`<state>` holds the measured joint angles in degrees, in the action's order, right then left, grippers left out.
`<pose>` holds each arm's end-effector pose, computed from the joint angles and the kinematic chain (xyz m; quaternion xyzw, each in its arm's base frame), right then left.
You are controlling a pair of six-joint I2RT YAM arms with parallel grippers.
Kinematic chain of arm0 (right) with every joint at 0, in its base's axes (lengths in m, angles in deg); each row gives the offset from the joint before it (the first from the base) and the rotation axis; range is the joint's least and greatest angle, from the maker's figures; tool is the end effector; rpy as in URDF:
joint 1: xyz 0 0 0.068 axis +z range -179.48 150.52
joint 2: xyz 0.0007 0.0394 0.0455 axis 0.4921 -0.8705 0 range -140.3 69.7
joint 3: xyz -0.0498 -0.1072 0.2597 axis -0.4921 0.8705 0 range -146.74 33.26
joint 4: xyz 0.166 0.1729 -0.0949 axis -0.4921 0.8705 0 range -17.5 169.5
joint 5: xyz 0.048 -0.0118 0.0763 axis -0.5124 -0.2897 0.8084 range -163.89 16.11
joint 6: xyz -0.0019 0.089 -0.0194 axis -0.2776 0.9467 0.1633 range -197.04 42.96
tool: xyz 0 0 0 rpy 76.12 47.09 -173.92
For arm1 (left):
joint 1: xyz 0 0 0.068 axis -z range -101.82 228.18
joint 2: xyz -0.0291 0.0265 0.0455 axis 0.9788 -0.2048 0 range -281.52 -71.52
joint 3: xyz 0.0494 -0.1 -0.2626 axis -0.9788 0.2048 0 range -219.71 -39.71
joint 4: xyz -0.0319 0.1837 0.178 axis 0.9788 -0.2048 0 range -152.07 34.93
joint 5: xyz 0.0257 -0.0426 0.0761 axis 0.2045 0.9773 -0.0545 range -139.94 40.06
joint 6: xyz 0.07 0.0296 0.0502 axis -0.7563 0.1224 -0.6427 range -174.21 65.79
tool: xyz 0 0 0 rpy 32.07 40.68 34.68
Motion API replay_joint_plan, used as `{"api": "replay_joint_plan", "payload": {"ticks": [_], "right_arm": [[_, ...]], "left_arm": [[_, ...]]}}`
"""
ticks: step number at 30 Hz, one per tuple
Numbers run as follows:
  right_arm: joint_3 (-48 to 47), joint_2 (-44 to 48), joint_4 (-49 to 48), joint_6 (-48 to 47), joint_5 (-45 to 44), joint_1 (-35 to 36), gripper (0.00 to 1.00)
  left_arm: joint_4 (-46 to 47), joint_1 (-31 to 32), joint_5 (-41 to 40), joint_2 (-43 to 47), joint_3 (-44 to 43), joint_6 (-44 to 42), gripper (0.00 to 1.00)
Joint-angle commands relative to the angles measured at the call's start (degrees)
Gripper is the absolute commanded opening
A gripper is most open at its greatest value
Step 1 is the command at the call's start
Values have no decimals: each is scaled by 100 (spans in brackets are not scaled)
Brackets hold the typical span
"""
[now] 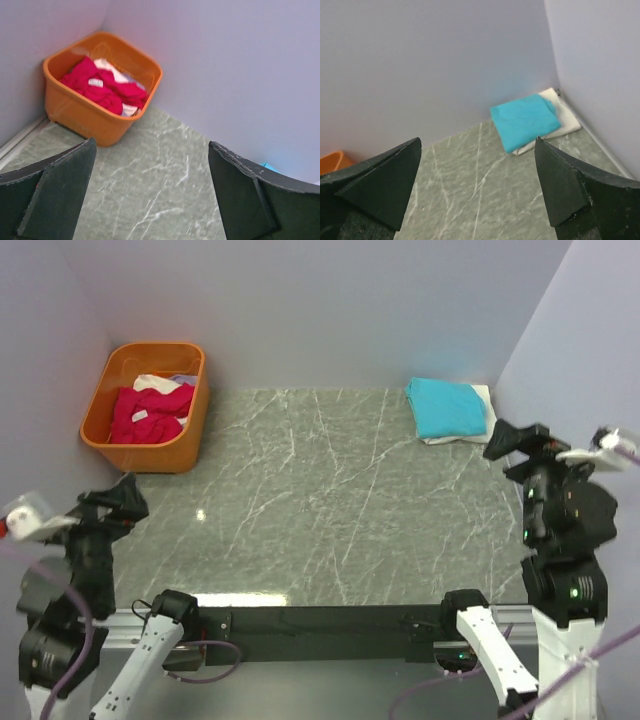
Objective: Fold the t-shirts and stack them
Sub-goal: Neatly place the folded tshirt to the corner
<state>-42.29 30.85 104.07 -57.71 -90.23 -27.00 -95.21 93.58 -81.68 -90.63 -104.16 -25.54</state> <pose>0.1143 -0.0180 0.4930 0.2016 0.6453 0.0441 0.7355 0.0384 0.0340 0.4307 -0.2756 0.6210 -0.0955 0.7275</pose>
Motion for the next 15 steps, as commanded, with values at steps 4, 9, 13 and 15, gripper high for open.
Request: {"api": "replay_joint_plan", "payload": {"ticks": [4, 9, 13, 15], "right_arm": [[1822, 1413, -1142, -412, -467, 701, 100], [2895, 2371, -1575, -606, -432, 780, 100], [3449, 2742, -1794, -808, -265, 833, 100], [3731, 2909, -1874, -870, -212, 894, 100]], "left_arm": [[225, -19, -245, 1163, 827, -63, 99], [682, -11, 37, 1726, 1732, -72, 100], [1060, -11, 265, 1972, 2434, -72, 99], [1280, -11, 274, 2201, 2655, -28, 99]]}}
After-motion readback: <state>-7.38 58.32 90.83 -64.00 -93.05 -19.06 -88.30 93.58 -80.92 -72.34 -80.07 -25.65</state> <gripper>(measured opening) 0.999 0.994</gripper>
